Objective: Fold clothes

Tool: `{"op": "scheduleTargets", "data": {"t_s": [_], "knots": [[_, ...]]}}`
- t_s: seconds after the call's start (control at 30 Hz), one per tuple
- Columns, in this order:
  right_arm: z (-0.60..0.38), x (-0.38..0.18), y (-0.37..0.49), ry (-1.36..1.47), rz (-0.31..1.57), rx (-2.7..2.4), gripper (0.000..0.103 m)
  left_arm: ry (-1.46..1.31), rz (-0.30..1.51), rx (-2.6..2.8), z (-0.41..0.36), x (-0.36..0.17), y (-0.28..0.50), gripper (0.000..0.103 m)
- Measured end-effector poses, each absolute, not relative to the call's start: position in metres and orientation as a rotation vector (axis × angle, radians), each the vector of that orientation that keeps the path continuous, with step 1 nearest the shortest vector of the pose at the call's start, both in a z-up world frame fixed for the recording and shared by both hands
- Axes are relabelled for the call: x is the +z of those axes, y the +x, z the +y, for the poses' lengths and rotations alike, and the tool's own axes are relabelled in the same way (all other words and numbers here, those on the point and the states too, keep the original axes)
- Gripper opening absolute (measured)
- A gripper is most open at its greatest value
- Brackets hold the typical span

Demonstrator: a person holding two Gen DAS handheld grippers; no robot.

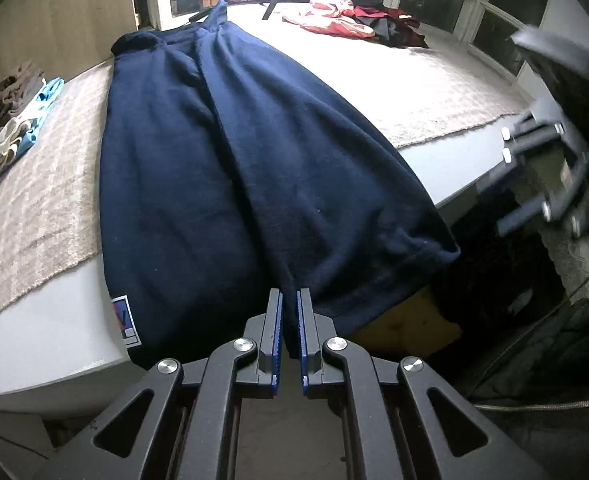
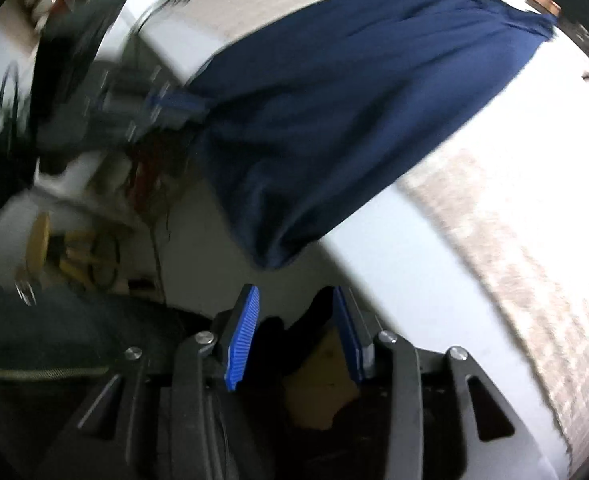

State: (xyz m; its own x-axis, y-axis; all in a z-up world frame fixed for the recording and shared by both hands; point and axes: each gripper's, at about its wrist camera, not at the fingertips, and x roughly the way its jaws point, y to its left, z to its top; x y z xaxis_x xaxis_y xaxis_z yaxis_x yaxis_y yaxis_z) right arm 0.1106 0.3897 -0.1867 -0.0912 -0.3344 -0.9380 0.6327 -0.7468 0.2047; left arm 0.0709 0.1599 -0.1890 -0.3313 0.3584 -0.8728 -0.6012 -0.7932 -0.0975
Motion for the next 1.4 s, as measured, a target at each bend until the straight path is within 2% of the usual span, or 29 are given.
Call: {"op": "scheduleTargets", "data": {"t_s": [0.13, 0.33, 0.5, 0.63, 0.7, 0.77, 1.03, 1.13, 1.4], "knots": [[0.406, -0.173, 0.07, 1.543, 0.205, -2.009, 0.039, -1.311, 0.293, 2.136, 0.161, -0.187, 0.073, 0.006], [0.416, -0.188, 0.029, 1.647, 0.112, -2.074, 0.04, -1.331, 0.238, 2.139, 0.157, -0.189, 0.069, 0.006], [0.385, -0.209, 0.071, 1.648, 0.02, -2.034, 0.04, -1.34, 0.245, 2.131, 0.157, -0.191, 0.069, 0.006], [0.379, -0.203, 0.132, 1.551, 0.038, -2.018, 0.04, -1.327, 0.268, 2.125, 0.155, -0.185, 0.07, 0.006], [0.377, -0.206, 0.152, 1.502, 0.123, -2.069, 0.04, -1.321, 0.276, 2.119, 0.154, -0.183, 0.069, 0.006], [0.373, -0.214, 0.158, 1.482, 0.229, -2.117, 0.04, -1.325, 0.282, 2.113, 0.152, -0.181, 0.069, 0.006], [0.353, -0.227, 0.18, 1.249, 0.422, -2.284, 0.039, -1.326, 0.358, 2.087, 0.152, -0.171, 0.071, 0.006], [0.351, -0.219, 0.187, 1.183, 0.367, -2.303, 0.039, -1.323, 0.376, 2.075, 0.153, -0.167, 0.073, 0.006], [0.346, -0.209, 0.187, 1.123, 0.443, -2.284, 0.039, -1.316, 0.401, 2.053, 0.162, -0.166, 0.073, 0.006]]}}
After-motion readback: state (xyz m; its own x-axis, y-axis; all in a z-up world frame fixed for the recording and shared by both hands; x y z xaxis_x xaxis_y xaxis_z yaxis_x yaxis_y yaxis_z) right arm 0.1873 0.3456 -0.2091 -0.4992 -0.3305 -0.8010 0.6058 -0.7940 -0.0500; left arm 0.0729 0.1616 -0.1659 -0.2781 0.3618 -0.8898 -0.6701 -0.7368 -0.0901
